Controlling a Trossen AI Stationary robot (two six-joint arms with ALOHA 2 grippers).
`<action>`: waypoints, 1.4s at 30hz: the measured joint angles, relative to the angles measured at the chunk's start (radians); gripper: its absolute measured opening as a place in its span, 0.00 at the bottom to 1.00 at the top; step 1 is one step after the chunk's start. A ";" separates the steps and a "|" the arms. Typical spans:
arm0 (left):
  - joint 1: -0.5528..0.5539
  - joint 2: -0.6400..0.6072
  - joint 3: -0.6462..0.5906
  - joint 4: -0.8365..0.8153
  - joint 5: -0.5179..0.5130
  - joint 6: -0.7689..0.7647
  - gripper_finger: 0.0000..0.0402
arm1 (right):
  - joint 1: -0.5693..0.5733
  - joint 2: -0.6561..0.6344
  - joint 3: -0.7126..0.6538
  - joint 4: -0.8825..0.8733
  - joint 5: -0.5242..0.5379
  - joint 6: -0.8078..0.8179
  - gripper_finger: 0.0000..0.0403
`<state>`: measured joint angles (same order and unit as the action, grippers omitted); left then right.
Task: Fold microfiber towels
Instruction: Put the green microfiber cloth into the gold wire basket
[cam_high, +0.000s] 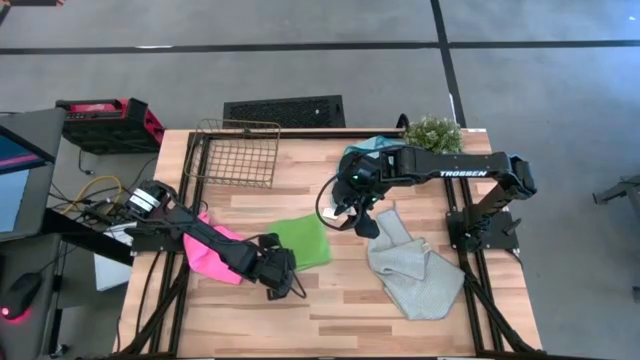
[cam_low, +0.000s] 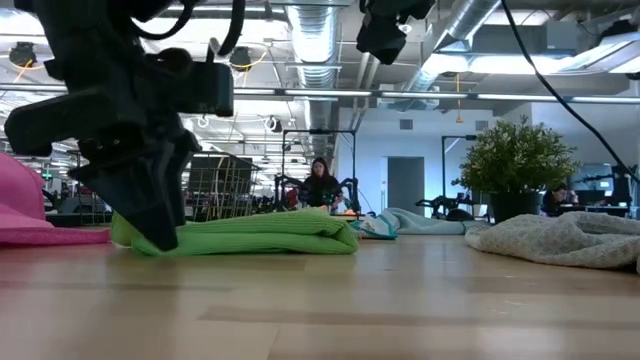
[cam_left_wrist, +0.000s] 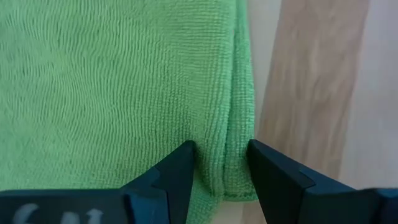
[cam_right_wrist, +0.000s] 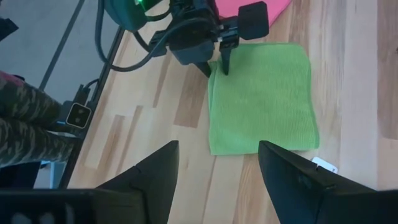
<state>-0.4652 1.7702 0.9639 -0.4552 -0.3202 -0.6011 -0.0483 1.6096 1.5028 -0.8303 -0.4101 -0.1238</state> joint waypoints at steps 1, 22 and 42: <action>0.000 0.000 -0.001 -0.001 0.000 -0.002 0.36 | 0.000 0.000 0.000 0.000 0.000 0.000 0.61; -0.005 0.070 0.017 -0.017 -0.014 -0.024 0.33 | 0.000 0.000 0.000 -0.011 0.000 0.002 0.61; 0.095 0.032 0.074 -0.070 0.281 -0.094 0.01 | 0.046 0.001 -0.269 0.203 0.102 -0.278 0.61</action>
<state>-0.3702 1.8027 1.0378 -0.5250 -0.0397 -0.6953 -0.0025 1.6104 1.2335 -0.6269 -0.3080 -0.4013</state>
